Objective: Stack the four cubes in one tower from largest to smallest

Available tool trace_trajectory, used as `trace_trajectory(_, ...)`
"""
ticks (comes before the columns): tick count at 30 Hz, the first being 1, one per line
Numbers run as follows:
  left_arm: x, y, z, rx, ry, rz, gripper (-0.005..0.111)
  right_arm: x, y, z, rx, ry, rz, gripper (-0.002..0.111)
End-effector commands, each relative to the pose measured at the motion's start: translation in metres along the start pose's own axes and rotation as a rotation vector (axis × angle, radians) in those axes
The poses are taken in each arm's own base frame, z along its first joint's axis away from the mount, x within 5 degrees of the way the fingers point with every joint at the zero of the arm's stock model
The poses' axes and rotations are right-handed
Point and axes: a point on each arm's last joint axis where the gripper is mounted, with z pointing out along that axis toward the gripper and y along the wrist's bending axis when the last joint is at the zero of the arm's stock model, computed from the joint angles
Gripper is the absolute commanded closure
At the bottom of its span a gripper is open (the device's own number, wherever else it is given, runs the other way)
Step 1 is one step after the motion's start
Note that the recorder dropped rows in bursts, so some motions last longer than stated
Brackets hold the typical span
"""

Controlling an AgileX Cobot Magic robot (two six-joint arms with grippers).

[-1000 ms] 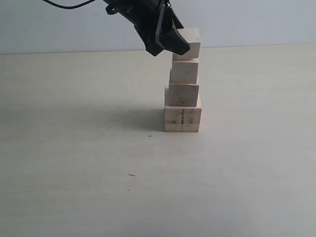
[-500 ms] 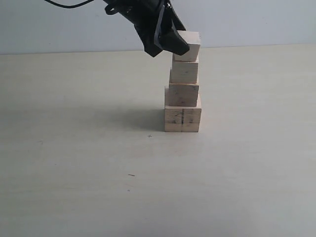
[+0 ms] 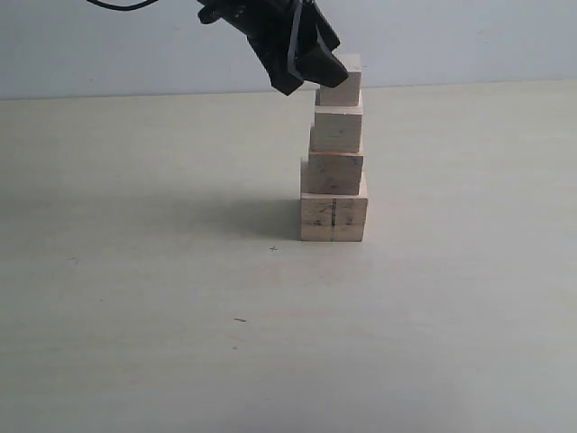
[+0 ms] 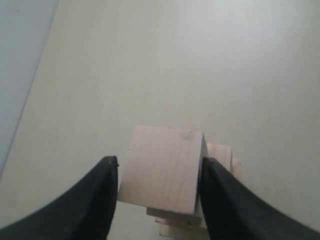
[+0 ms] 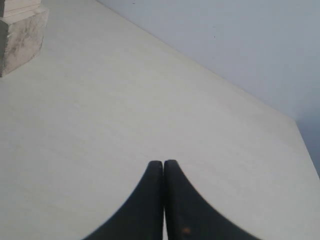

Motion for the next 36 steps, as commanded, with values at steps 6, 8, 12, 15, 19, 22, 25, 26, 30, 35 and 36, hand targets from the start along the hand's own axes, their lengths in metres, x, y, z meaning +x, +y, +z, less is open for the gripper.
trace_trajectory(6,-0.002,-0.0031,0.0004,0.022,-0.01,-0.008,0.057,0.0009,0.0007,-0.0001,-0.001,-0.002,0.002,0.108)
trace_trajectory(8,-0.0019,-0.0033,0.0004,0.024,-0.01,-0.007,0.057,0.0009,0.0007,-0.0001,-0.001,-0.002,0.002,0.108)
trace_trajectory(12,-0.0014,-0.0059,0.0003,0.053,-0.004,-0.007,0.057,0.0009,0.0007,-0.0001,-0.001,-0.002,0.002,0.108)
trace_trajectory(15,-0.0011,-0.0074,0.0002,0.069,0.0,-0.007,0.057,0.0009,0.0007,-0.0001,-0.001,-0.002,0.002,0.108)
trace_trajectory(19,-0.001,-0.0076,0.0002,0.071,0.0,-0.007,0.057,0.0009,0.0007,-0.0001,-0.001,-0.002,0.002,0.108)
trace_trajectory(22,-0.001,-0.0075,0.0002,0.071,0.0,-0.004,0.057,0.0009,0.0007,-0.0001,-0.001,-0.002,0.002,0.108)
trace_trajectory(25,-0.0014,-0.0059,0.0003,0.053,-0.004,-0.002,0.057,0.0009,0.0007,-0.0001,-0.001,-0.002,0.002,0.108)
trace_trajectory(26,-0.0014,-0.0057,0.0003,0.051,-0.004,-0.002,0.057,0.0009,0.0007,-0.0001,-0.001,-0.002,0.002,0.108)
trace_trajectory(30,-0.0002,-0.0054,0.0021,0.052,-0.003,-0.005,0.057,0.0009,0.0007,-0.0001,-0.001,-0.002,0.002,0.108)
trace_trajectory(35,0.0012,-0.0053,0.0039,0.055,0.0,-0.007,0.067,0.0009,0.0007,-0.0001,-0.001,-0.002,0.002,0.108)
trace_trajectory(36,0.0012,-0.0053,0.0039,0.055,0.0,-0.007,0.073,0.0009,0.0007,-0.0001,-0.001,-0.002,0.002,0.108)
